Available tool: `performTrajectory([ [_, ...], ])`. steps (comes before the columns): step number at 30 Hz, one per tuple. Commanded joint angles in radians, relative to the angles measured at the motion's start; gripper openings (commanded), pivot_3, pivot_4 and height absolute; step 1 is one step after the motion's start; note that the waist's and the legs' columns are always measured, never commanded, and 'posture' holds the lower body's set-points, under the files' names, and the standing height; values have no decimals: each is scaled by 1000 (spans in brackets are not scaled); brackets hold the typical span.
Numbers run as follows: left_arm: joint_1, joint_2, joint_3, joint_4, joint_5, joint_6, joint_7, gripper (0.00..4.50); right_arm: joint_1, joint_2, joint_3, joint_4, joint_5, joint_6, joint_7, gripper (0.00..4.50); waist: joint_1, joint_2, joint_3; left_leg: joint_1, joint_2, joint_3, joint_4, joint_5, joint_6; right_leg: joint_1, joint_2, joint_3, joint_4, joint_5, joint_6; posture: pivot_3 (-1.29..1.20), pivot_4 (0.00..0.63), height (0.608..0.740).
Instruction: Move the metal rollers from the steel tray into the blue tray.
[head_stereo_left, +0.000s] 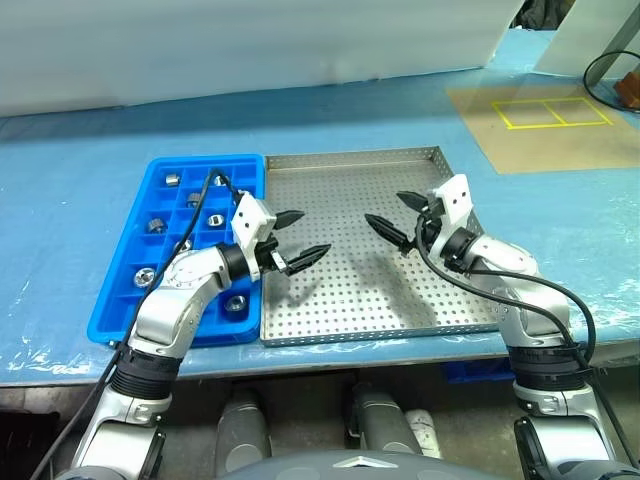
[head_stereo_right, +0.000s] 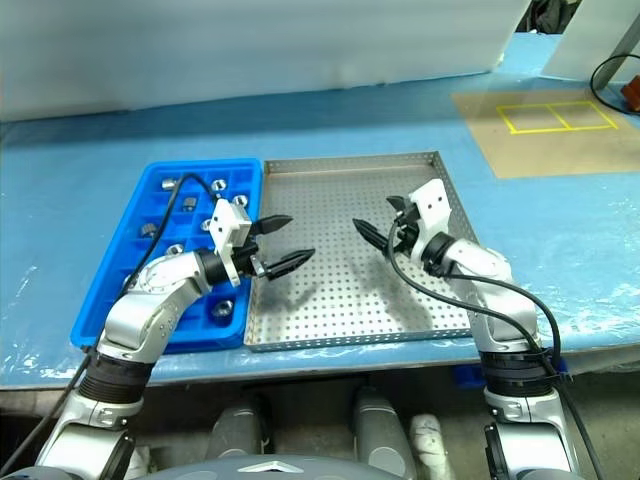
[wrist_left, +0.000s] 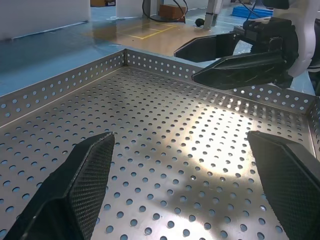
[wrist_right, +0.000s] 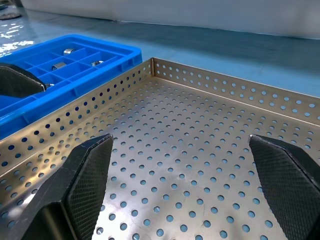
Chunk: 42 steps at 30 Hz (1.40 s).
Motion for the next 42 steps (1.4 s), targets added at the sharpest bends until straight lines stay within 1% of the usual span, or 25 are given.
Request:
performTrajectory([
  [1,-24,-6,6,0,2,-32,-6,4493,-22,1,1,-3,-1,-30,7,4455,0,0,0,0,0,0,0,0,0,0,0,0,0,0,0,-258,150,740],
  [11,-35,-14,12,-8,16,-41,16,4493,-55,7,19,58,-17,-65,23,4455,2,0,0,0,0,0,-1,0,0,0,0,0,-1,0,0,-209,150,740],
  [19,-1,6,61,-50,29,-43,77,4493,-41,3,37,88,-40,-97,40,4455,7,0,0,0,0,0,-2,0,0,0,0,0,-1,0,0,-159,150,740],
  [23,31,14,64,-81,37,-42,98,4493,-47,1,45,113,-48,-109,61,4455,14,0,0,-1,0,0,-2,0,0,0,0,0,-2,0,0,-109,150,740],
  [28,54,10,69,-114,43,-39,126,4493,-94,12,68,170,-68,-140,87,4455,32,0,0,-1,0,0,-2,0,0,0,0,-1,-2,0,0,-64,150,740],
  [35,76,21,82,-130,44,-41,148,4493,-127,22,78,219,-78,-165,112,4455,54,0,0,-1,0,0,-3,0,0,-1,0,-1,-2,0,0,-43,150,740],
  [42,74,26,76,-127,49,-46,153,4493,-132,29,82,235,-89,-180,116,4455,59,0,0,-1,0,0,-3,0,0,-1,0,-1,-2,0,0,-41,150,740],
])
